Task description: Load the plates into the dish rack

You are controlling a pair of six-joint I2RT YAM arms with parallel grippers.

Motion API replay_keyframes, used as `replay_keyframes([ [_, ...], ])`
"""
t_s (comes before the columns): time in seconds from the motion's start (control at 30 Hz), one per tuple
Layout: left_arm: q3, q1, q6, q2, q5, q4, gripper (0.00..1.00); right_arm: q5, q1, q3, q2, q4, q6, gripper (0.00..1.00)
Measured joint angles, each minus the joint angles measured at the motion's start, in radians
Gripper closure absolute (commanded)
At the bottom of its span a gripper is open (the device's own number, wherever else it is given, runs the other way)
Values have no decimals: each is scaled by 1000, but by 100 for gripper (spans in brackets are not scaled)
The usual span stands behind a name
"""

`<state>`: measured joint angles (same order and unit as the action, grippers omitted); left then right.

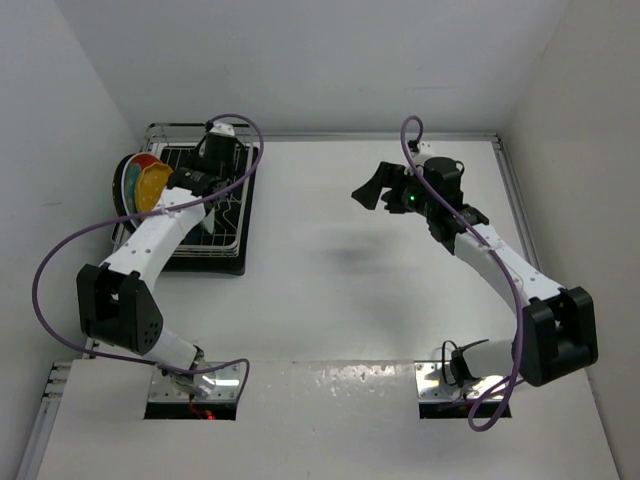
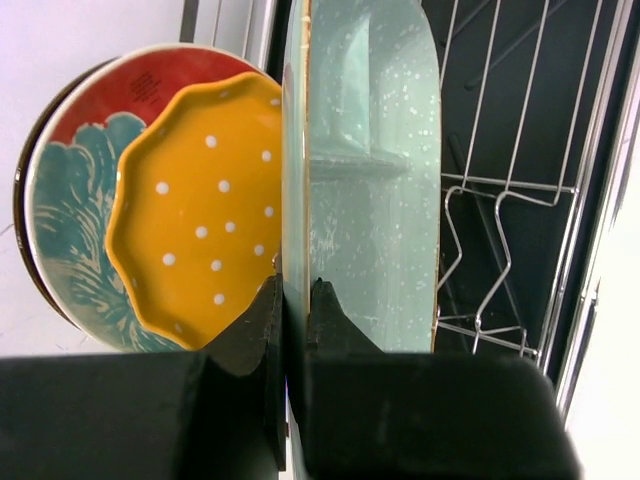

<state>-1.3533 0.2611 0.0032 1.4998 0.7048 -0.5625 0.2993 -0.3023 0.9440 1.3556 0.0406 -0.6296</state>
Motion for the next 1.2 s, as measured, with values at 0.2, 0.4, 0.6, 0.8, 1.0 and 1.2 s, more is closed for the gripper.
replay_keyframes([
  [0.2,0,-9,43,-2,3,18,100,6,6,-3,-1,0,-4,0],
  [0.4,-12,-15,101,-2,-1,10,100,19,7,-3,-1,0,-7,0],
  [0.6,-6,-23,121,-2,-25,16,100,23,13,-3,-1,0,-7,0],
  [0.8,64,-49,113,-2,-117,50,100,24,20,-5,-3,0,-7,0],
  [1.0,121,-55,101,6,-179,92,96,25,27,-11,-6,0,-7,0],
  [1.2,126,-74,92,28,-212,98,74,26,31,-16,-6,0,-7,0],
])
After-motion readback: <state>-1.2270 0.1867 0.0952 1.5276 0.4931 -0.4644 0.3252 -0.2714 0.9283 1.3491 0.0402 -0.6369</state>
